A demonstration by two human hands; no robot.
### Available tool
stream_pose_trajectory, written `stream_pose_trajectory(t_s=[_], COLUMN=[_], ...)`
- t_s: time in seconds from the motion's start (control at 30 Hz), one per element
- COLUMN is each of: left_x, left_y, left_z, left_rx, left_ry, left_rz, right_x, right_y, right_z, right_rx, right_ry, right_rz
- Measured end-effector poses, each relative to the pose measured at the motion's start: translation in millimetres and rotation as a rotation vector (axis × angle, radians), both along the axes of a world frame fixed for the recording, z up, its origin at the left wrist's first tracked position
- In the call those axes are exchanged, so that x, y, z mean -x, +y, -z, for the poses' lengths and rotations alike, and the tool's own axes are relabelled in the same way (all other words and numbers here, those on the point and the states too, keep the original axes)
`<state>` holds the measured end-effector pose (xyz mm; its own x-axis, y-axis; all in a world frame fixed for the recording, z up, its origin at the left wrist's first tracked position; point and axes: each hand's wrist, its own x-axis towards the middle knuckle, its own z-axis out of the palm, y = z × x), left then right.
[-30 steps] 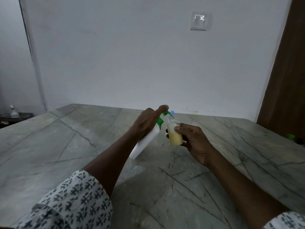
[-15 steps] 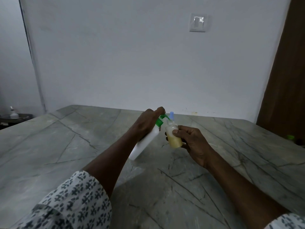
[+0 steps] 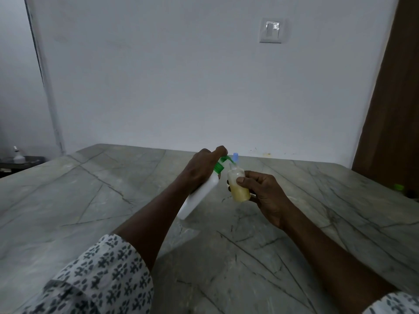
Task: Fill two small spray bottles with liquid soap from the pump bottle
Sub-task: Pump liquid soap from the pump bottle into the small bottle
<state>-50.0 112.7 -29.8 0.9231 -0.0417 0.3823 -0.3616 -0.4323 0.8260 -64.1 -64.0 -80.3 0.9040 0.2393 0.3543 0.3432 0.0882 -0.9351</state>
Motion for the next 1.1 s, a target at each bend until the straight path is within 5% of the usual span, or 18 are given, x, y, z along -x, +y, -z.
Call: stream_pose_trajectory(t_s=[1.1], left_x=[-5], left_y=[6], left_z=[4], left_rx=[0.054], left_ry=[0.039], left_rz=[0.069], right_x=[-10], right_y=[-3], right_z=[3], right_rx=[-0.02], right_ry=[-0.009], right_rz=[0.01])
